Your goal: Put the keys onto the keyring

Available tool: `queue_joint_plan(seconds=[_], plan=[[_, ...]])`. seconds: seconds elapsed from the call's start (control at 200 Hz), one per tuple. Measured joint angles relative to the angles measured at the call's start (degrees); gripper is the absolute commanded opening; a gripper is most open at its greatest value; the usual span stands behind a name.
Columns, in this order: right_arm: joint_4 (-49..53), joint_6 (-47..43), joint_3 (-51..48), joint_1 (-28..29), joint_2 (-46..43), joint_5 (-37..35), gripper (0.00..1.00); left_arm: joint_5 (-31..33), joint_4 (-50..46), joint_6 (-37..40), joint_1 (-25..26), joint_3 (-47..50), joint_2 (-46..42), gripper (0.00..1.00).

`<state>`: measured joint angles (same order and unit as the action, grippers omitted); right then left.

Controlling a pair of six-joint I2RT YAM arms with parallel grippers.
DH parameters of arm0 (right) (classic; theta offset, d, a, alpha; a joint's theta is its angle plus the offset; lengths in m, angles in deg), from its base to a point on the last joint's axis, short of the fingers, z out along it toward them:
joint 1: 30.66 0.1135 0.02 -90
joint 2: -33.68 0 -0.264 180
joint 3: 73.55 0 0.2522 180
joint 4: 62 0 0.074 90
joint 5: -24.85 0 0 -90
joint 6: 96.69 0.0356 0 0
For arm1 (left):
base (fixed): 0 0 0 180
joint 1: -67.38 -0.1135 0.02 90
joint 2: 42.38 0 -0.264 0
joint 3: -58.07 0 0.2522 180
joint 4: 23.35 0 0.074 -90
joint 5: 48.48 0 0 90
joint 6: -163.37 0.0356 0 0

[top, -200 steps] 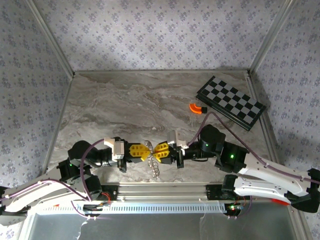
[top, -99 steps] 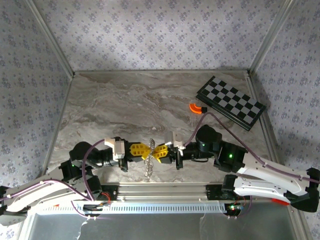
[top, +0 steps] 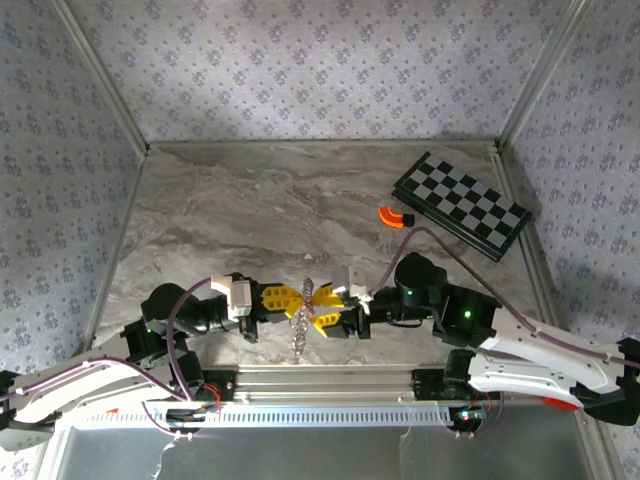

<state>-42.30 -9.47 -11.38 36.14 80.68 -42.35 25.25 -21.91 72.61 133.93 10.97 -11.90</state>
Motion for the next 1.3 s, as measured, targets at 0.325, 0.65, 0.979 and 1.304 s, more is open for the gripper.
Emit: queue_joint_plan(seconds=[0.325,0.65,0.979,1.304], plan=[[-3.1,1.0,0.0,0.1,-4.3,-1.0,0.49,-2.5,0.6,-1.0,0.0,0.0,1.7,0.0],[-7.0,3.3,-0.6,0.5,-1.6,0.5,0.37,-5.0,5.2,-3.6,0.3,0.8,5.6,0.0],[-7.0,3.7,-1.9,0.6,-4.7,0.3,0.39,-5.2,7.0,-3.9,0.3,0.9,5.6,0.0],[-7.1,4.3,-2.3,0.2,-3.8,-0.1,0.17,-5.2,7.0,-3.8,0.7,0.9,5.6,0.0]])
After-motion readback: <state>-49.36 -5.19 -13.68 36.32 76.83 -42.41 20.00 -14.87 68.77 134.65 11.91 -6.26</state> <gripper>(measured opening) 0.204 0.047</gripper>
